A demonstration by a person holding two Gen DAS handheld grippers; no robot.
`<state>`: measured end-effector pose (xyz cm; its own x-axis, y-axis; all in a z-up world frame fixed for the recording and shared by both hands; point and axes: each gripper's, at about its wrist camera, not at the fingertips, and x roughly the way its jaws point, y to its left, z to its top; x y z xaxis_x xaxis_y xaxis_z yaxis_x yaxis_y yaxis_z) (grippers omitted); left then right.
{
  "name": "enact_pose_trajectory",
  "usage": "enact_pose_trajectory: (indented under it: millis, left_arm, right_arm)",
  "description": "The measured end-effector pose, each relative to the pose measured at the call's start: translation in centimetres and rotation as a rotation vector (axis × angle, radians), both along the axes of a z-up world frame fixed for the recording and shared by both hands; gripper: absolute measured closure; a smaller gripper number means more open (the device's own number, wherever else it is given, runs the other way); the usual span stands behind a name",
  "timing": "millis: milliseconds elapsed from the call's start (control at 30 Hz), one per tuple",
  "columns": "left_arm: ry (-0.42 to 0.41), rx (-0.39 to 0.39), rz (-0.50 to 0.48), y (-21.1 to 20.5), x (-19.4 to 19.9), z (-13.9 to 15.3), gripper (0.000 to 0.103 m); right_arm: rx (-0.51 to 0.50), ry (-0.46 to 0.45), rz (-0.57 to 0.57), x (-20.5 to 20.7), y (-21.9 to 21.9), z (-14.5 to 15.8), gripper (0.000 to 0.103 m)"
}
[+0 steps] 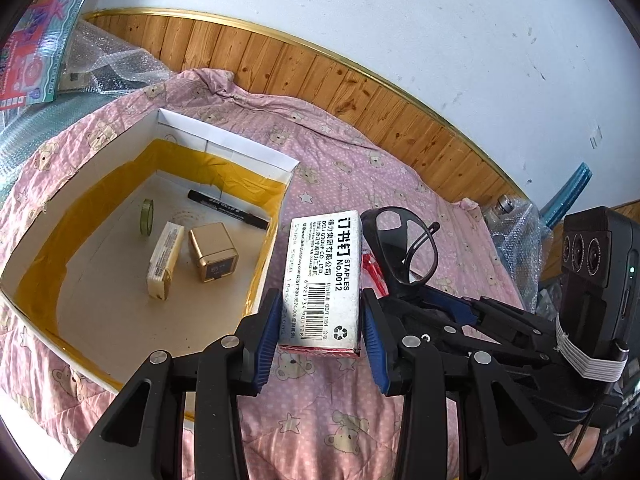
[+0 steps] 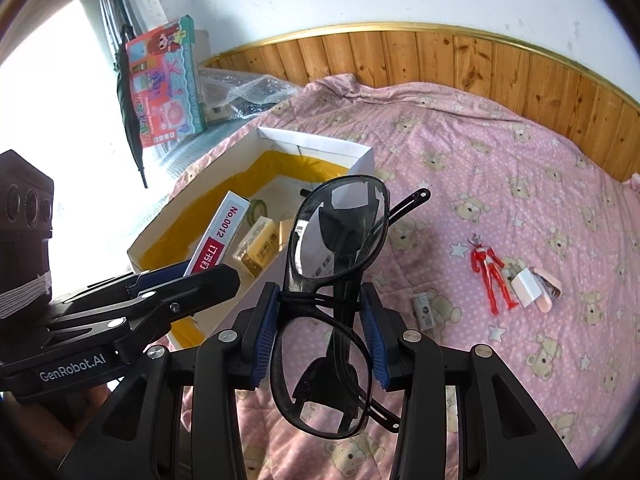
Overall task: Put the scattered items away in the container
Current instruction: 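Lift and carry the staples box and black glasses over the white box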
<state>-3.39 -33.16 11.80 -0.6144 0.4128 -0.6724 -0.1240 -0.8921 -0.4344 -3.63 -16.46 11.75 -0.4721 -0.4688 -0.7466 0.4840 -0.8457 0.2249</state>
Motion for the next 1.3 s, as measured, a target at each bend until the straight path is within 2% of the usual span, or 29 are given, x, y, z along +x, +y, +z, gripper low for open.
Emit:
enact_pose_trajectory:
  millis: [500,1300]
  left_arm:
    - [-0.001,0.024,0.061,-4.0,0.0,-0.1,0.063]
    - [-0.017,0.045,0.147,-9.2,-0.5,-0.9,0.063]
  right_arm:
    - [0.009,0.035,0.056,-0.1,-4.1,1.9,0.061]
    - [0.004,0.035,0.134,-0.4,-9.4,2.6,0.061]
